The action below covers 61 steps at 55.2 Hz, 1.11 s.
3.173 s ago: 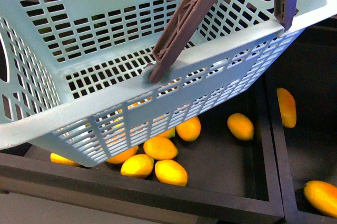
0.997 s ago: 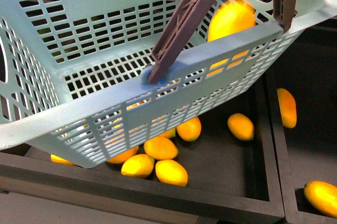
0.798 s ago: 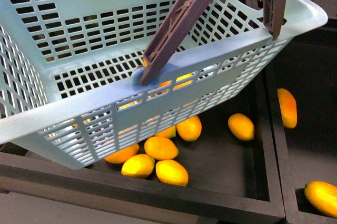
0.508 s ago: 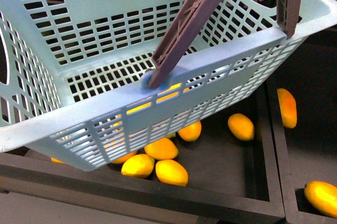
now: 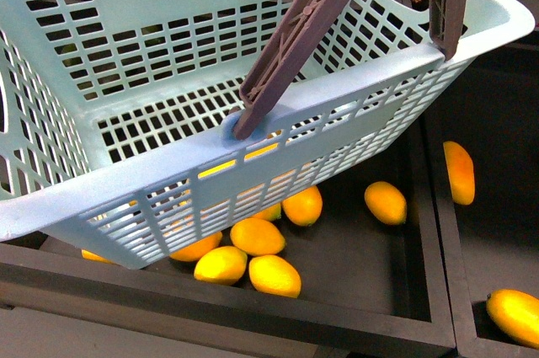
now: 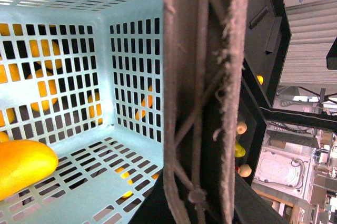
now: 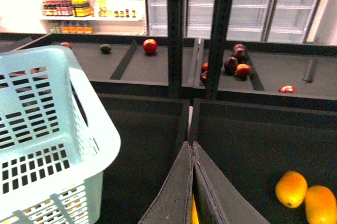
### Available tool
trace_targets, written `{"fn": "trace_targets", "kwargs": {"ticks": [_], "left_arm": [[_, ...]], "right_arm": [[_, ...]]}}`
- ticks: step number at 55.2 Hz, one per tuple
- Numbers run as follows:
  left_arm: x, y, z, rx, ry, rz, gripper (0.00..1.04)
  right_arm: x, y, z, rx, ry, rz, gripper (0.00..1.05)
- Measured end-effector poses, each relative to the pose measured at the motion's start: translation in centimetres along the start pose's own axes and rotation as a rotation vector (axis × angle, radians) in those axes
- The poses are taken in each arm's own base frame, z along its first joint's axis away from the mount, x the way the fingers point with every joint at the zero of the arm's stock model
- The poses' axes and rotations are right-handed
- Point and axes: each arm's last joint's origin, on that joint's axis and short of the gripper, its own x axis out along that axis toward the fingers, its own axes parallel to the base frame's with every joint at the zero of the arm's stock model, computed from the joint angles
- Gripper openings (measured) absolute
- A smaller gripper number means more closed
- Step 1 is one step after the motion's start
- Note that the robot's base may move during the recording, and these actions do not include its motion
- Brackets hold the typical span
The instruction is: Pick mango and avocado into basket
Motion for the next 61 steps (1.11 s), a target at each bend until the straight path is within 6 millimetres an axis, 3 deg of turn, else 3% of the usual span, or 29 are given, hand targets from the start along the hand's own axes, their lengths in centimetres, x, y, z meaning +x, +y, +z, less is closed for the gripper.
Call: {"fn": "trace_targets", "kwargs": {"ticks": [28, 61], "left_arm": [[0.0, 0.0, 0.0, 0.002, -0.001, 0.000, 0.07], [0.0, 0.0, 0.0, 0.001, 0.000, 0.000, 0.07]], "right_arm": [[-4.3, -0.1, -2.2, 0.000, 0.013, -0.004, 0.02], [-6.8, -0.1, -1.5, 0.000, -0.016, -0.002, 0.02]]}}
